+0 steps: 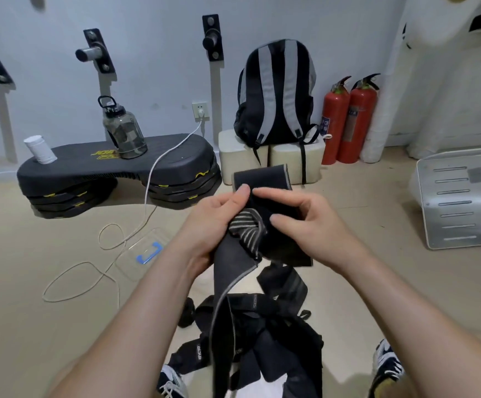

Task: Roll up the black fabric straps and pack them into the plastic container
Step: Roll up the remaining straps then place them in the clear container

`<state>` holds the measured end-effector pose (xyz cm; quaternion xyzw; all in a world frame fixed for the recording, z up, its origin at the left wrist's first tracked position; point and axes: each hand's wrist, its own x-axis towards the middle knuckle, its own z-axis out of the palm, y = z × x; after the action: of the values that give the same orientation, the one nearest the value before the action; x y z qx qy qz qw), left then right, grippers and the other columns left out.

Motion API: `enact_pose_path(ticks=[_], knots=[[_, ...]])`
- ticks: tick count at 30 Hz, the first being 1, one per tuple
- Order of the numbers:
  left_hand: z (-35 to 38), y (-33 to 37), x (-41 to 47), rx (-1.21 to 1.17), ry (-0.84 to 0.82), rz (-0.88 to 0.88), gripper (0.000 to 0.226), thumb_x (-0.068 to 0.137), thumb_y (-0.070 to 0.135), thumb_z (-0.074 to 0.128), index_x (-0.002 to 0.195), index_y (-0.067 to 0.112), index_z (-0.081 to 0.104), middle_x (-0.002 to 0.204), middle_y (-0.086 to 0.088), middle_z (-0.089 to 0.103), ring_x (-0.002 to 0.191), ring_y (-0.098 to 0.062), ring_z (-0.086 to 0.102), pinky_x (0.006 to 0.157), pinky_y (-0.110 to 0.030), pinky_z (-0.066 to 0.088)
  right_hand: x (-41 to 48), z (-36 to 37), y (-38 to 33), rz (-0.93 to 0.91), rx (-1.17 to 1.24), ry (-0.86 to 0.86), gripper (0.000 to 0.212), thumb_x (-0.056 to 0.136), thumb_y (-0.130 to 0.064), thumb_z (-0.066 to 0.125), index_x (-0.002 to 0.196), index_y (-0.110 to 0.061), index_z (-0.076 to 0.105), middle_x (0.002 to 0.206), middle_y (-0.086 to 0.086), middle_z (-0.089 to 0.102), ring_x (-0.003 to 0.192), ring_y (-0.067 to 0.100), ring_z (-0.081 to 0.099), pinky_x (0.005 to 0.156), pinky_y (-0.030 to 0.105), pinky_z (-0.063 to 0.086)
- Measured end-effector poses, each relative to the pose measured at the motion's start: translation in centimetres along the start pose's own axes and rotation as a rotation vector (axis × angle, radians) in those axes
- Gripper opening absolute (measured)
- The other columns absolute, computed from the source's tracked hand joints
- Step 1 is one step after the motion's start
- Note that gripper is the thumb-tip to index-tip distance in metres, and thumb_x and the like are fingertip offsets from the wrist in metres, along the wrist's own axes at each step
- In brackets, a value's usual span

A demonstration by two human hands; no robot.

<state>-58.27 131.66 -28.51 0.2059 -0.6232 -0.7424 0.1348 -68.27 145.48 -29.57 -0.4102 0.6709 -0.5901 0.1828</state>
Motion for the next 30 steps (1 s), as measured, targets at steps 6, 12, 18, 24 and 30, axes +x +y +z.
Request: enact_pose_path(ticks=[6, 12, 18, 24, 30], knots=[[0.4, -0.6, -0.3, 0.352, -0.125, 0.064, 0.017, 0.096, 0.016, 0.060, 0.095, 0.006, 0.074, 0.091, -0.010, 0.077, 0.081, -0.016, 0.071, 0.075, -0.029, 0.057, 0.5, -1.7, 0.2, 0.103, 0.523, 0.145, 0.039, 0.087, 0.008, 0.063, 0.119, -0.016, 0.060, 0.094, 0.008, 0.073, 0.084, 0.022, 0.068, 0.071, 0.033, 0.059], [0.5, -0.6, -0.5, 0.527, -0.200, 0.000, 0.018, 0.092, 0.025, 0.067, 0.086, 0.012, 0.077, 0.085, -0.009, 0.077, 0.077, -0.016, 0.071, 0.073, -0.034, 0.058, 1.0, -1.9, 0.7, 0.068, 0.479, 0.246, 0.058, 0.090, 0.016, 0.055, 0.133, -0.024, 0.053, 0.097, 0.008, 0.075, 0.086, 0.021, 0.069, 0.081, 0.038, 0.059], [0.1, 0.1, -1.0, 0.510, -0.260, -0.046, 0.021, 0.090, 0.026, 0.068, 0.075, 0.014, 0.076, 0.079, -0.011, 0.072, 0.073, -0.016, 0.065, 0.071, -0.027, 0.052, 1.5, -1.8, 1.0, 0.144, 0.533, 0.358, 0.048, 0.094, 0.004, 0.059, 0.136, -0.016, 0.051, 0.098, 0.004, 0.077, 0.090, 0.018, 0.073, 0.076, 0.029, 0.059], [0.3, 0.4, -1.0, 0.279, -0.084, 0.058, 0.035, 0.095, 0.018, 0.061, 0.062, 0.016, 0.075, 0.064, 0.000, 0.069, 0.057, -0.007, 0.062, 0.054, -0.017, 0.048, 0.6, -1.3, 0.4, 0.419, 0.765, 0.016, 0.032, 0.097, -0.023, 0.057, 0.116, 0.001, 0.067, 0.104, 0.018, 0.073, 0.085, 0.022, 0.073, 0.070, 0.030, 0.061], [-0.2, 0.4, -0.9, 0.209, -0.116, -0.021, 0.033, 0.076, 0.040, 0.065, 0.090, 0.011, 0.072, 0.069, -0.001, 0.066, 0.059, -0.011, 0.060, 0.056, -0.021, 0.050, 1.1, -0.9, 1.4, 0.355, 0.454, 0.254, 0.061, 0.092, 0.009, 0.058, 0.128, -0.039, 0.046, 0.086, 0.014, 0.073, 0.072, 0.024, 0.067, 0.065, 0.035, 0.056]])
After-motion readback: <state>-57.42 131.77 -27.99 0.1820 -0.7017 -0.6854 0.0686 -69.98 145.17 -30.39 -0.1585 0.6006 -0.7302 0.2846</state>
